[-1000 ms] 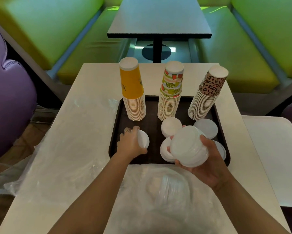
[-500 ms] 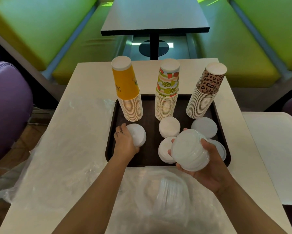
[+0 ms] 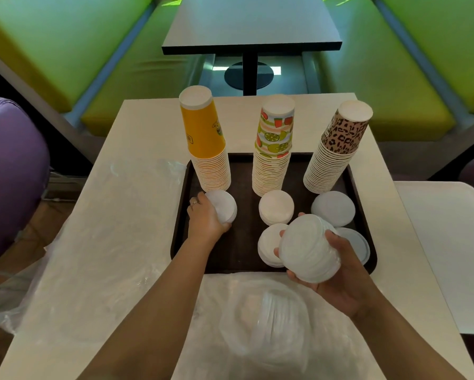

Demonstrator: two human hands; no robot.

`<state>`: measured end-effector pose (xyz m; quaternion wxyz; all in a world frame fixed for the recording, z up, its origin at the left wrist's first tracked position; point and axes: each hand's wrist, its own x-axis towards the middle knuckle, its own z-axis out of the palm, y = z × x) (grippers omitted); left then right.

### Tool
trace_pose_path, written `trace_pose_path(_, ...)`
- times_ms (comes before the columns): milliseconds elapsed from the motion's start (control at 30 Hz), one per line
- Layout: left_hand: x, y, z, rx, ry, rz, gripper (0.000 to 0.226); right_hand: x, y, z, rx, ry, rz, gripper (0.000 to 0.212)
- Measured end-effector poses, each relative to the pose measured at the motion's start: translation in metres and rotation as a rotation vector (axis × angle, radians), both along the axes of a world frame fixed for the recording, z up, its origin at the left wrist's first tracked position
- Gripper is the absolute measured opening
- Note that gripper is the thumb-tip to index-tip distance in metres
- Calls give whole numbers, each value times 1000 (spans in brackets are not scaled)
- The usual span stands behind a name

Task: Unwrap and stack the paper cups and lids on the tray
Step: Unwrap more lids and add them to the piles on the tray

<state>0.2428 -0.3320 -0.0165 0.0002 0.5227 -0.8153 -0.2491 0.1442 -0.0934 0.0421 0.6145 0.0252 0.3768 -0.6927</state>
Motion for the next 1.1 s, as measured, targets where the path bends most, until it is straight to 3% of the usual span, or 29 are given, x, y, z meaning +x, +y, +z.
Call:
trace_pose_path(200,3,1,9,11,-51,-17,115,0,-4,2,-5,-2,5,105)
trace_pose_path(233,6,8,17,-11,9,-10,117,0,-5,4,-7,-1,6,106)
trace_pose_path(300,11,29,40,-14,313,-3,109,-2,-7,6,-4,1,2,107)
trace_pose_path(367,17,48,67,159,617,-164,94,-3,-8,8,-4,5,6,105)
trace_pose_path(400,21,57,80,282,657,-312,92,-3,-9,10,-14,7,23,103)
trace_pose_path(500,28,78,100,425,563,-710,100,3,-11,16,-38,11,107,103)
trace_pose_path(600,30,89,104,389,515,-825,98,10,-14,20,-29,75,173,105)
trace_pose_path(867,45,93,101,282,462,-751,88,24,-17,21,-27,79,203,106)
trace_pose_path(1033,50,82,109,191,447,-465,88,20,-18,16,-43,15,117,103)
trace_pose_path(1100,53,66,102,101,345,-366,90,15,-16,15,-40,1,84,105)
